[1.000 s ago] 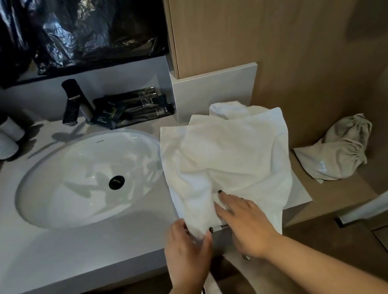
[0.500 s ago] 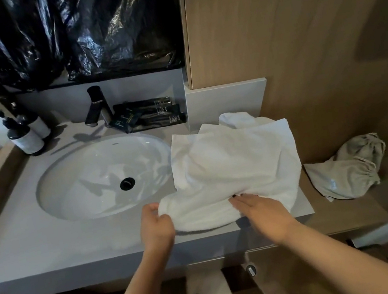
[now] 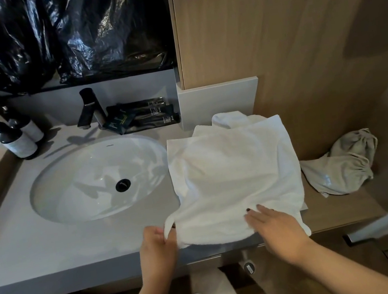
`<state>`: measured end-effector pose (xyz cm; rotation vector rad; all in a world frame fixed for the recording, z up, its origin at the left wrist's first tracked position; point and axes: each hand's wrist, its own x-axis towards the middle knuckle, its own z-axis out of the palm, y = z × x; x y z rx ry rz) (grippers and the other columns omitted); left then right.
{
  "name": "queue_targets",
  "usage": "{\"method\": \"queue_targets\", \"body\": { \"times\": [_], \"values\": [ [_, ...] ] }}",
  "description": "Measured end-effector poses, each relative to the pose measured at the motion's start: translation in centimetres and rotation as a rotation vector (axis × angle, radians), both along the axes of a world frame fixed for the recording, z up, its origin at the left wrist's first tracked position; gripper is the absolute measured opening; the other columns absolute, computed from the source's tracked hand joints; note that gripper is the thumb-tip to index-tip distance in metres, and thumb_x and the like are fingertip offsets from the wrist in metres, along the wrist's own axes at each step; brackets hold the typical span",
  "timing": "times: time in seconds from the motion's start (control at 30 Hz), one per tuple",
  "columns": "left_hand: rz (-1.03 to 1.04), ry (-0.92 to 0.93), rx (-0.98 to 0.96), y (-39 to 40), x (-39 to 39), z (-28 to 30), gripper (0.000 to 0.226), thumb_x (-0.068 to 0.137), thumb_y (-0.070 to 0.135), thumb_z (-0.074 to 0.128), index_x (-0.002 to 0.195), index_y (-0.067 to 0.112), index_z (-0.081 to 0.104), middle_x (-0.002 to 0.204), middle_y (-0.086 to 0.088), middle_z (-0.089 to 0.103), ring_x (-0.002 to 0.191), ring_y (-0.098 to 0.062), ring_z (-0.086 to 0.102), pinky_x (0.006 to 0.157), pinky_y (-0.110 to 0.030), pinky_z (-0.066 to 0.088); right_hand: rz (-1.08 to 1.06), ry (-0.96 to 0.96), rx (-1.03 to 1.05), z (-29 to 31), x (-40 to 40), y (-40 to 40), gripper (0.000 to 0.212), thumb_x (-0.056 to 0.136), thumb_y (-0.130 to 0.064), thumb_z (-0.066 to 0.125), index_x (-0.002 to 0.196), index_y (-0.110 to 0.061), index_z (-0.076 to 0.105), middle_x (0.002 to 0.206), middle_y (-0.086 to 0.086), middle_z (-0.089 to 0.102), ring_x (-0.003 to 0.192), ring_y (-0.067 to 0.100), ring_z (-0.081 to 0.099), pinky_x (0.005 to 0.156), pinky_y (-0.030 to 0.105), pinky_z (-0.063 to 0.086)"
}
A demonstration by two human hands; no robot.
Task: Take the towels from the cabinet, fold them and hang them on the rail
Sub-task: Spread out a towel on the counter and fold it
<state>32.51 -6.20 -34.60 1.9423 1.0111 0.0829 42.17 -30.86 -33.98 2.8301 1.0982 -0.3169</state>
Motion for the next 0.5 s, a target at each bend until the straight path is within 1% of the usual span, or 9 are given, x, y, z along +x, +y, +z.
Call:
{"method": "queue_targets", "body": {
  "times": [0.03, 0.07, 0.1, 0.13, 0.23, 0.3, 0.37, 0.43, 0.5],
  "values": [
    [-0.013, 0.046, 0.006, 0.0, -0.4, 0.0, 0.028, 0.092, 0.037, 0.063, 0.089, 0.014, 0.048, 0.083, -0.007, 0.061, 0.074, -0.019, 0.058, 0.065, -0.034, 0.047, 0.005, 0.026, 0.0, 0.4, -0.2, 0.6, 0.071, 0.074, -0.013, 0.079, 0.139, -0.016, 0.053, 0.144, 0.004, 0.053, 0.134, 0.026, 0.049, 0.102, 0.035, 0.046],
    [-0.02, 0.102, -0.017, 0.0, -0.7, 0.0, 0.032, 0.09, 0.042, 0.065, 0.089, 0.014, 0.049, 0.084, -0.007, 0.062, 0.075, -0.02, 0.061, 0.067, -0.035, 0.05, 0.015, 0.044, -0.021, 0.6, -0.2, 1.0, 0.068, 0.087, -0.012, 0.064, 0.149, -0.016, 0.037, 0.154, 0.005, 0.04, 0.142, 0.027, 0.036, 0.112, 0.037, 0.035],
    [-0.008, 0.14, -0.091, -0.1, -1.0, -0.2, 0.035, 0.089, 0.044, 0.066, 0.091, 0.013, 0.05, 0.086, -0.007, 0.063, 0.077, -0.022, 0.065, 0.07, -0.037, 0.055, 0.003, 0.066, -0.031, 0.8, -0.2, 1.3, 0.069, 0.091, -0.012, 0.056, 0.153, -0.016, 0.026, 0.158, 0.005, 0.03, 0.144, 0.028, 0.029, 0.116, 0.037, 0.027],
    [0.054, 0.144, -0.239, -0.2, -1.2, -0.3, 0.036, 0.089, 0.043, 0.066, 0.093, 0.01, 0.052, 0.089, -0.009, 0.065, 0.078, -0.025, 0.068, 0.073, -0.041, 0.058, 0.002, 0.068, -0.024, 1.0, -0.2, 1.7, 0.073, 0.092, -0.014, 0.054, 0.155, -0.017, 0.019, 0.16, 0.006, 0.024, 0.146, 0.028, 0.025, 0.118, 0.038, 0.024],
    [0.326, -0.022, -0.928, -1.1, -1.5, -0.4, 0.033, 0.099, 0.028, 0.057, 0.103, -0.005, 0.057, 0.092, -0.022, 0.068, 0.081, -0.033, 0.071, 0.082, -0.047, 0.059, 0.048, 0.097, 0.035, 0.6, -0.3, 2.9, 0.087, 0.09, -0.009, 0.056, 0.157, -0.025, 0.002, 0.165, 0.007, 0.003, 0.151, 0.031, 0.009, 0.12, 0.043, 0.017],
    [0.399, -0.156, -1.215, -1.3, -1.5, 0.0, 0.032, 0.102, 0.023, 0.05, 0.115, -0.006, 0.056, 0.083, -0.02, 0.068, 0.071, -0.029, 0.07, 0.071, -0.04, 0.062, 0.091, 0.147, -0.026, 0.2, -0.4, 3.5, 0.094, 0.091, -0.004, 0.054, 0.156, -0.032, -0.008, 0.165, 0.006, -0.008, 0.151, 0.031, 0.0, 0.121, 0.047, 0.011],
    [0.448, -0.244, -1.348, -1.1, -1.4, 0.5, 0.03, 0.101, 0.018, 0.052, 0.12, -0.005, 0.056, 0.088, -0.021, 0.072, 0.069, -0.026, 0.073, 0.063, -0.037, 0.063, 0.094, 0.161, -0.088, -0.4, -0.1, 3.9, 0.095, 0.092, -0.001, 0.053, 0.155, -0.033, -0.01, 0.165, 0.006, -0.011, 0.151, 0.032, -0.003, 0.121, 0.049, 0.008],
    [0.462, -0.285, -1.409, -0.8, -1.2, 1.3, 0.03, 0.095, 0.014, 0.059, 0.12, -0.003, 0.057, 0.105, -0.025, 0.071, 0.074, -0.027, 0.074, 0.069, -0.038, 0.062, 0.086, 0.168, -0.109, -0.6, 0.2, 3.9, 0.094, 0.093, 0.002, 0.051, 0.155, -0.032, -0.011, 0.165, 0.005, -0.01, 0.152, 0.03, -0.003, 0.121, 0.048, 0.007],
    [0.428, -0.305, -1.439, -0.6, -1.1, 2.1, 0.036, 0.087, 0.012, 0.067, 0.119, -0.002, 0.059, 0.105, -0.024, 0.069, 0.076, -0.024, 0.071, 0.073, -0.033, 0.058, 0.069, 0.182, -0.087, -0.7, 0.6, 3.7, 0.094, 0.093, 0.005, 0.048, 0.155, -0.032, -0.01, 0.165, 0.003, -0.008, 0.152, 0.027, -0.002, 0.121, 0.045, 0.008]
  ]
}}
